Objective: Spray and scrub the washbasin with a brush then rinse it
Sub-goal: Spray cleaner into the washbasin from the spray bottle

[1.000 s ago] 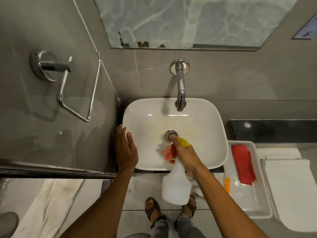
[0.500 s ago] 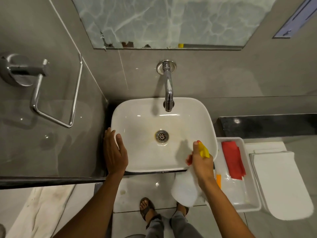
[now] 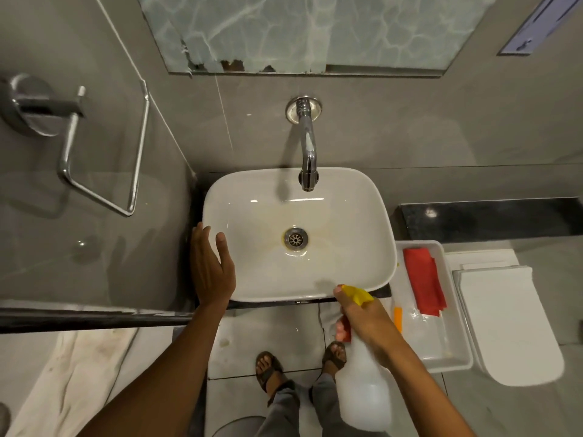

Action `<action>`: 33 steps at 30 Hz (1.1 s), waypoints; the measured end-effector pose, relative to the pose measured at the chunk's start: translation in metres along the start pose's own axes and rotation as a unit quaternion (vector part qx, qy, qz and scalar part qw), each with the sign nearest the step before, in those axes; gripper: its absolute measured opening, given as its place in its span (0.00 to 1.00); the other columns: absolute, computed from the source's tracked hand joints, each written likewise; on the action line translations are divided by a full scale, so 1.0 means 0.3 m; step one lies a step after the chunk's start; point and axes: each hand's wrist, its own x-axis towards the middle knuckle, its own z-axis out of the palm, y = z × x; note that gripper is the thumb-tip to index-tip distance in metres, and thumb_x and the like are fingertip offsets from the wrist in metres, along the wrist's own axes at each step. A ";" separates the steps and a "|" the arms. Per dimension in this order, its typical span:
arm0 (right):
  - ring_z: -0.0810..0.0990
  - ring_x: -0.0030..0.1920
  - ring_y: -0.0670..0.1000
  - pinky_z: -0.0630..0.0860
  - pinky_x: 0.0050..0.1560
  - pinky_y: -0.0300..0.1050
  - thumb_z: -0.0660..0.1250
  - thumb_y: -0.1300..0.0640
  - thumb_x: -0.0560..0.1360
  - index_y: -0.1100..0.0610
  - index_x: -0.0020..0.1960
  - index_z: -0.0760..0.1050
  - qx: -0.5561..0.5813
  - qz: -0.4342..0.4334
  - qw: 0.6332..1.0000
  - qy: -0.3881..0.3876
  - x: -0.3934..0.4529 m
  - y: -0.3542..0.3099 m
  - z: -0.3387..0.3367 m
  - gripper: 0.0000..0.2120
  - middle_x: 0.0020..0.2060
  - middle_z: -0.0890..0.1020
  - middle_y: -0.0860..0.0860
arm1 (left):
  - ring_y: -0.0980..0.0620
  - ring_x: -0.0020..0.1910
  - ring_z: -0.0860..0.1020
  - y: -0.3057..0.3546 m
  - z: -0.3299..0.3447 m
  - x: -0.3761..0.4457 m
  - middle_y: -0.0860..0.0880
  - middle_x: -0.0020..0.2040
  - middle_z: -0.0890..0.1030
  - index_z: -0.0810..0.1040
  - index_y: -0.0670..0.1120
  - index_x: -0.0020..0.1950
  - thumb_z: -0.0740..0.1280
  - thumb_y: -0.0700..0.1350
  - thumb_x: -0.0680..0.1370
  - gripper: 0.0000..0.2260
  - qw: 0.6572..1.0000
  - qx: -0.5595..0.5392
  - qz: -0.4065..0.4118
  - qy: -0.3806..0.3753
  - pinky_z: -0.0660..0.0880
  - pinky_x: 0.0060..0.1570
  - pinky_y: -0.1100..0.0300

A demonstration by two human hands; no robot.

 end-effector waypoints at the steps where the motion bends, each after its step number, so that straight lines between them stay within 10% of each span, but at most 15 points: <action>1: 0.87 0.34 0.61 0.86 0.40 0.52 0.69 0.45 0.81 0.61 0.53 0.81 -0.003 0.006 1.000 -0.020 -0.002 -0.010 0.012 0.18 0.36 0.86 0.63 | 0.43 0.84 0.66 -0.001 0.000 0.000 0.45 0.85 0.67 0.68 0.45 0.83 0.51 0.61 0.87 0.30 1.000 -0.001 -0.002 -0.001 0.64 0.82 0.46; 5: 0.90 0.46 0.62 0.87 0.47 0.51 0.69 0.41 0.81 0.57 0.51 0.82 -0.024 0.024 0.994 -0.104 0.005 -0.075 0.079 0.18 0.46 0.88 0.65 | 0.45 0.84 0.65 -0.008 -0.002 -0.001 0.46 0.85 0.66 0.67 0.46 0.83 0.50 0.63 0.87 0.30 1.000 -0.006 -0.009 -0.005 0.63 0.83 0.46; 10: 0.78 0.26 0.54 0.82 0.47 0.57 0.70 0.46 0.80 0.48 0.40 0.82 -0.066 -0.009 0.993 -0.098 0.055 -0.152 0.210 0.12 0.27 0.78 0.52 | 0.45 0.85 0.64 0.003 -0.009 -0.002 0.47 0.85 0.65 0.66 0.47 0.84 0.47 0.68 0.85 0.36 1.000 -0.009 -0.019 -0.010 0.62 0.83 0.48; 14: 0.89 0.46 0.65 0.84 0.52 0.57 0.69 0.48 0.82 0.52 0.57 0.79 -0.049 -0.010 0.990 -0.129 0.116 -0.230 0.285 0.09 0.42 0.86 0.61 | 0.44 0.83 0.67 0.005 -0.009 -0.005 0.46 0.84 0.68 0.68 0.46 0.82 0.49 0.64 0.86 0.32 0.999 -0.022 -0.027 -0.005 0.66 0.82 0.46; 16: 0.90 0.39 0.58 0.83 0.42 0.49 0.68 0.47 0.83 0.56 0.60 0.79 -0.040 -0.006 0.991 -0.131 0.156 -0.265 0.307 0.14 0.51 0.86 0.66 | 0.44 0.82 0.68 0.011 -0.011 -0.004 0.45 0.83 0.69 0.69 0.45 0.81 0.48 0.67 0.85 0.34 0.999 -0.026 -0.030 0.000 0.66 0.81 0.47; 23: 0.80 0.35 0.60 0.81 0.45 0.59 0.67 0.47 0.82 0.60 0.55 0.81 -0.040 -0.042 0.998 0.003 0.258 -0.270 0.279 0.15 0.36 0.81 0.56 | 0.44 0.83 0.66 0.003 -0.011 0.005 0.47 0.85 0.66 0.66 0.48 0.83 0.43 0.75 0.82 0.41 0.999 -0.027 -0.039 -0.010 0.65 0.82 0.45; 26: 0.85 0.36 0.58 0.81 0.36 0.47 0.66 0.49 0.84 0.57 0.49 0.79 0.013 -0.048 0.999 0.023 0.255 -0.256 0.202 0.12 0.35 0.86 0.56 | 0.44 0.83 0.66 -0.002 -0.009 0.007 0.48 0.85 0.66 0.67 0.48 0.82 0.43 0.75 0.82 0.41 0.999 -0.024 -0.041 -0.013 0.65 0.82 0.45; 33: 0.84 0.39 0.56 0.82 0.58 0.60 0.63 0.40 0.83 0.57 0.43 0.80 -0.055 -0.047 0.985 0.158 0.182 -0.159 0.027 0.22 0.34 0.85 0.56 | 0.44 0.82 0.68 -0.003 -0.007 0.004 0.47 0.84 0.68 0.68 0.47 0.81 0.44 0.74 0.82 0.40 0.999 -0.022 -0.024 -0.009 0.67 0.80 0.45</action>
